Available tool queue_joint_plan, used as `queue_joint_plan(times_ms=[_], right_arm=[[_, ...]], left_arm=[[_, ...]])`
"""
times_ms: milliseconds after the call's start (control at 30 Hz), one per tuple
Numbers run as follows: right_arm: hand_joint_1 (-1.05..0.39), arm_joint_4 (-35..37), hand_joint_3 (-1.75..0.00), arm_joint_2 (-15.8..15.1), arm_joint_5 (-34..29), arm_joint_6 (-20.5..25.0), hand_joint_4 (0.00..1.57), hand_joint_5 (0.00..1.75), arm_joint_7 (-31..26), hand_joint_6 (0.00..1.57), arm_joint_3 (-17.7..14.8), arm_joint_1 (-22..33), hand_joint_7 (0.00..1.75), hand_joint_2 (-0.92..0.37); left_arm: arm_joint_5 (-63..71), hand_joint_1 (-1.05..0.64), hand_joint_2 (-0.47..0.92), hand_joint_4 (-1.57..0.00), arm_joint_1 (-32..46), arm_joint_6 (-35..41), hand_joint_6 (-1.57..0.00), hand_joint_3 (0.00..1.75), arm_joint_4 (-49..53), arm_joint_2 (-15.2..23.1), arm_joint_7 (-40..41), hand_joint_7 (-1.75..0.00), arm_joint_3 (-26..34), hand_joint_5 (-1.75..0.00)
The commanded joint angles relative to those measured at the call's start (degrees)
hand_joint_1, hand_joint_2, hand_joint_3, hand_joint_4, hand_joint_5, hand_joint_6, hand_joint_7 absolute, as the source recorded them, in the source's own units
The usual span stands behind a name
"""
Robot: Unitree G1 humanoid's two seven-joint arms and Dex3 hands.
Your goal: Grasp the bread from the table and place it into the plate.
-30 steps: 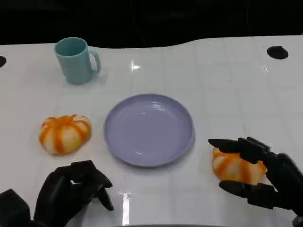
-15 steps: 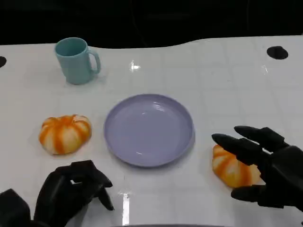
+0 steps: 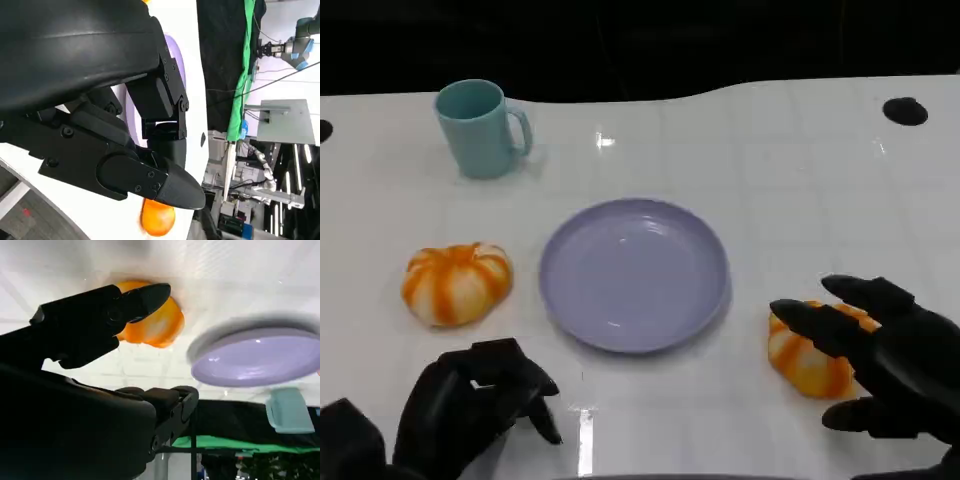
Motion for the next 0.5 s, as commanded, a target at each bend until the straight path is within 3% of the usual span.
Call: queue_joint_plan(times_ms=[33,500], right_arm=[[-0.50,4.2,0.00,-1.5,-1.8,1.5,0.04,0.31,-2.4,0.26,2.1,-3.0,0.01,-0.80],[-0.49,15.7,-0.01,-1.1,-4.4,7.0,0.08,0.26,-3.9,0.26,9.6,-11.2,0.00,-0.83]], left_arm=[[0.0,-0.94,0.92,-1.17,0.1,-0.2,-1.21,0.04,-0.7,0.6,0.2,-0.78,0.3,-1.20],[0.0,-0.93,0.92,-1.16,0.6,0.2,-1.21,0.04,-1.6,0.4,0.3,-0.78,0.1,-1.22]])
